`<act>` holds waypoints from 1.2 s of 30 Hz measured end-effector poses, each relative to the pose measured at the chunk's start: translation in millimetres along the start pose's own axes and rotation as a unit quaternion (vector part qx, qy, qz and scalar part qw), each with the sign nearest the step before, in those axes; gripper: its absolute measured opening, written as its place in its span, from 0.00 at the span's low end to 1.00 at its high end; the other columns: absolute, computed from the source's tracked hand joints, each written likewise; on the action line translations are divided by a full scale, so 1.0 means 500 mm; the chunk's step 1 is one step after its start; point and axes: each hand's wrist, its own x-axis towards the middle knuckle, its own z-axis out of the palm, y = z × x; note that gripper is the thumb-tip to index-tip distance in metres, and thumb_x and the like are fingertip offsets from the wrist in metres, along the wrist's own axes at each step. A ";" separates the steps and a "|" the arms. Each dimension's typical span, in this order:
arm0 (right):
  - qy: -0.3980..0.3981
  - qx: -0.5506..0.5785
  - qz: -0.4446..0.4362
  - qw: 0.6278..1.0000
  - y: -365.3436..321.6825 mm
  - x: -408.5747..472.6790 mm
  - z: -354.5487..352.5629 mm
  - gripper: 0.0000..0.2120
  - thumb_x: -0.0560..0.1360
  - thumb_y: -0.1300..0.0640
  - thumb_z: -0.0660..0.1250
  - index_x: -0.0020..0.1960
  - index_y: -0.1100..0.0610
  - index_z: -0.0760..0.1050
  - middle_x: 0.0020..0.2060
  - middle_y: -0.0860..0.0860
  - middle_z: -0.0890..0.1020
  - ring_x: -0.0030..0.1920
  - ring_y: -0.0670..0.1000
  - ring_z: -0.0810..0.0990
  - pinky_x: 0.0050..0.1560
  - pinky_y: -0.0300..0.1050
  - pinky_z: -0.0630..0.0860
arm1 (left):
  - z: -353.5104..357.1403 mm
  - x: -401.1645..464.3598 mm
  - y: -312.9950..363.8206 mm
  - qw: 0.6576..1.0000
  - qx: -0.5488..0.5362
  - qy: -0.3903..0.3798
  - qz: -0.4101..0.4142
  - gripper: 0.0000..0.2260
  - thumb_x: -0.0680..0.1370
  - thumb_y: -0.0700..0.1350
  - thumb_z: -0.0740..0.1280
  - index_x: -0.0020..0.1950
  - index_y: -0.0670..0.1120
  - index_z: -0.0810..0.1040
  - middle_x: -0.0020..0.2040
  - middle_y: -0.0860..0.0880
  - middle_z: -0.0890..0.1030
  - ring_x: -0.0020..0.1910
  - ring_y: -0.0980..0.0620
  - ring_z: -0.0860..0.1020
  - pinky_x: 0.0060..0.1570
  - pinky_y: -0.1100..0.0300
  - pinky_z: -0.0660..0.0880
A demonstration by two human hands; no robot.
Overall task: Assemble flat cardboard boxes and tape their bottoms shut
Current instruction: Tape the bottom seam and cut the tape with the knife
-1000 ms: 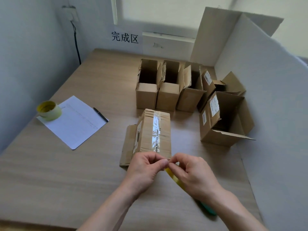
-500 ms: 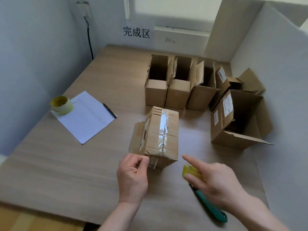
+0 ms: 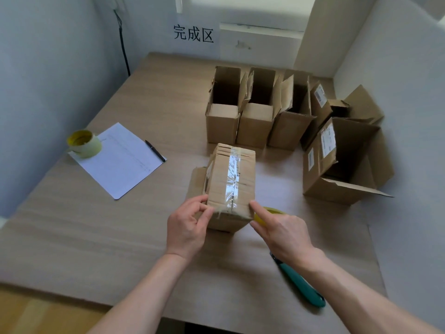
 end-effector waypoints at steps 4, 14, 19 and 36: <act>0.016 -0.006 0.000 1.000 -0.013 0.011 0.008 0.23 0.73 0.44 0.73 0.66 0.46 0.76 0.32 0.48 0.83 0.30 0.56 0.80 0.24 0.45 0.71 | 0.000 0.017 -0.014 0.998 -0.014 0.015 -0.053 0.07 0.70 0.38 0.76 0.34 0.47 0.82 0.45 0.53 0.85 0.47 0.66 0.80 0.49 0.67 0.75; -0.070 0.040 -0.011 0.997 -0.031 0.053 0.024 0.24 0.79 0.40 0.59 0.74 0.43 0.65 0.51 0.51 0.84 0.48 0.61 0.81 0.41 0.53 0.77 | 0.000 0.038 -0.041 0.917 -0.246 0.088 -0.302 0.18 0.71 0.31 0.73 0.55 0.44 0.72 0.44 0.44 0.84 0.35 0.62 0.80 0.40 0.72 0.75; -0.057 0.022 -0.022 0.998 -0.040 0.055 0.016 0.24 0.77 0.41 0.65 0.71 0.45 0.71 0.47 0.52 0.85 0.43 0.62 0.82 0.35 0.53 0.77 | -0.007 0.046 -0.037 0.997 0.068 -0.010 0.034 0.17 0.78 0.47 0.67 0.66 0.49 0.78 0.63 0.41 0.76 0.62 0.44 0.75 0.63 0.46 0.73; -0.143 0.176 0.066 0.972 -0.037 0.039 0.013 0.33 0.71 0.45 0.65 0.75 0.40 0.62 0.67 0.45 0.76 0.63 0.54 0.77 0.60 0.50 0.75 | 0.017 0.128 -0.083 0.849 0.266 -0.216 0.402 0.18 0.78 0.59 0.61 0.65 0.55 0.78 0.66 0.44 0.77 0.58 0.38 0.77 0.53 0.43 0.74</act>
